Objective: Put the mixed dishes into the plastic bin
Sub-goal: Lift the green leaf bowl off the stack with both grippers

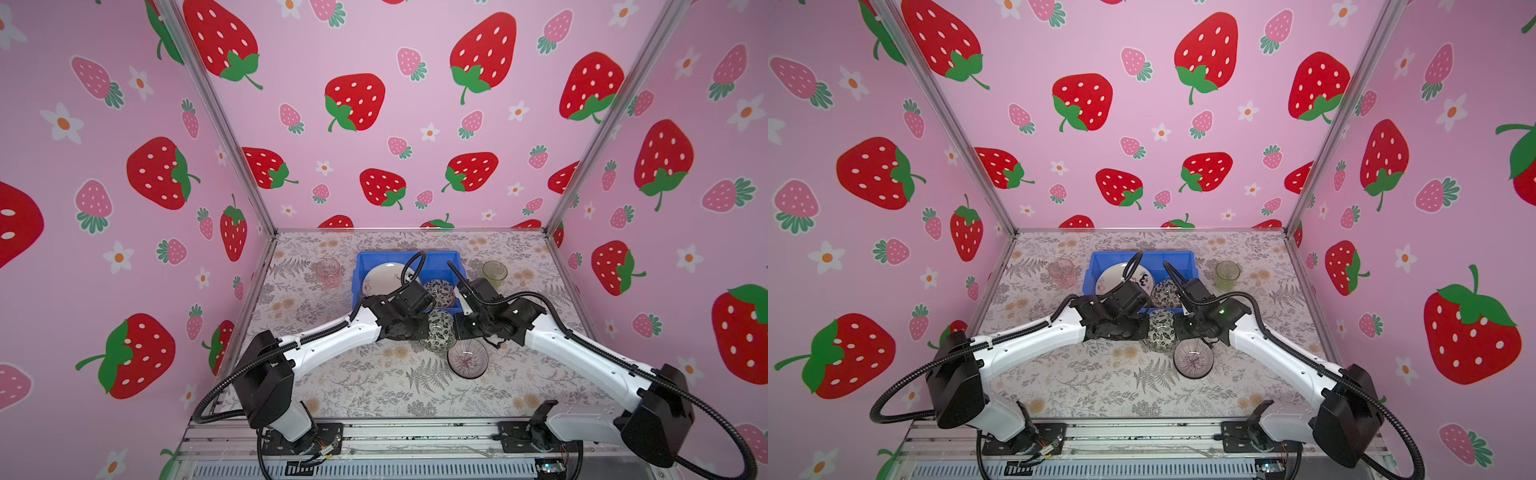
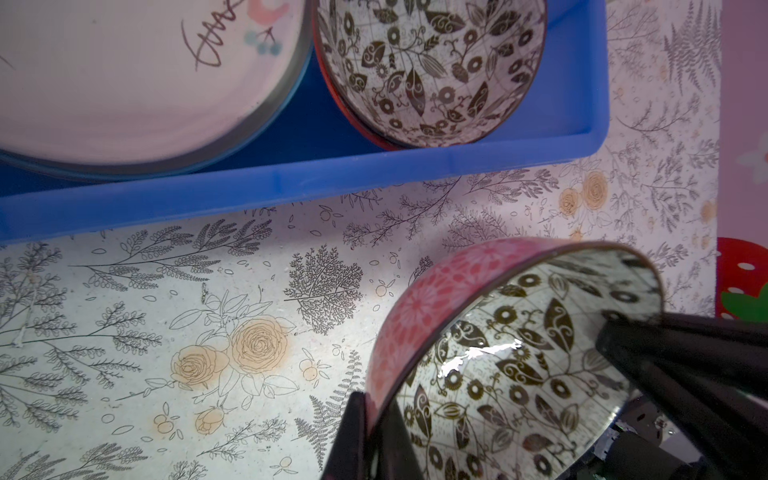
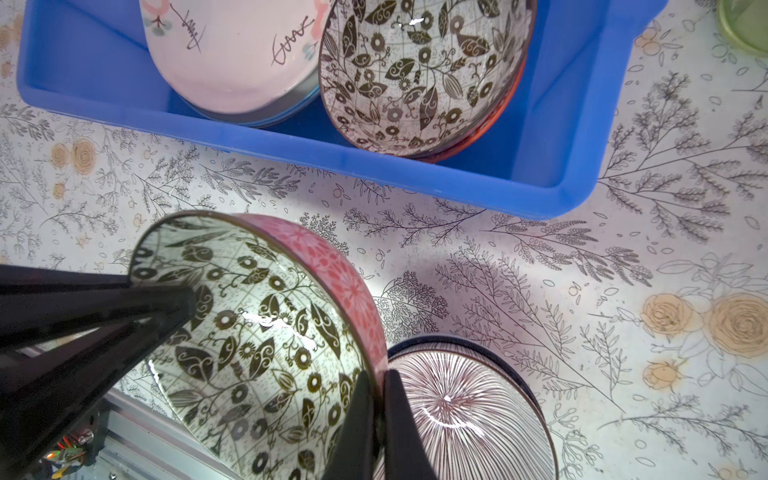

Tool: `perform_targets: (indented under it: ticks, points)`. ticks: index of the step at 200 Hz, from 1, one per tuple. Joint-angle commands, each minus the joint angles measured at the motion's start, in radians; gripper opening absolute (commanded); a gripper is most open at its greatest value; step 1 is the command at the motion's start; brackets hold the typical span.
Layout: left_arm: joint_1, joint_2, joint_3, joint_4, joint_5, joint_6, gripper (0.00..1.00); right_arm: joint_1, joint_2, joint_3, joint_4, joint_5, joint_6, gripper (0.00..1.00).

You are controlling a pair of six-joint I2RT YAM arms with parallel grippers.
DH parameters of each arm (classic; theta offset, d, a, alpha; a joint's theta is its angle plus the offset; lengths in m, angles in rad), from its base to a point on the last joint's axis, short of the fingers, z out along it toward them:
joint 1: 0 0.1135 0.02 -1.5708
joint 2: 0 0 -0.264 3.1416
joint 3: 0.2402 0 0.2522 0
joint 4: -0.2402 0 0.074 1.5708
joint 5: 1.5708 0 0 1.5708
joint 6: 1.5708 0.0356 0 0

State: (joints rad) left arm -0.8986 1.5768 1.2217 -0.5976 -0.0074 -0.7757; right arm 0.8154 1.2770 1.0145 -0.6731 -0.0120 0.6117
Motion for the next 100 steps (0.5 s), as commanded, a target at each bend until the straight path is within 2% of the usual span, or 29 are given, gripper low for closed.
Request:
perform_targets:
  ticks: [1, 38, 100]
  points:
    - [-0.013, -0.025, 0.011, 0.056, 0.039, 0.012, 0.00, 0.003, -0.011, 0.029, 0.102, -0.046, 0.020, 0.08]
    - [-0.013, -0.041, 0.009, 0.050, 0.044, 0.013, 0.00, 0.003, -0.017, 0.026, 0.115, -0.044, 0.020, 0.09]
    - [-0.009, -0.017, 0.057, 0.003, 0.039, 0.044, 0.00, 0.004, -0.040, 0.002, 0.115, -0.031, 0.021, 0.21]
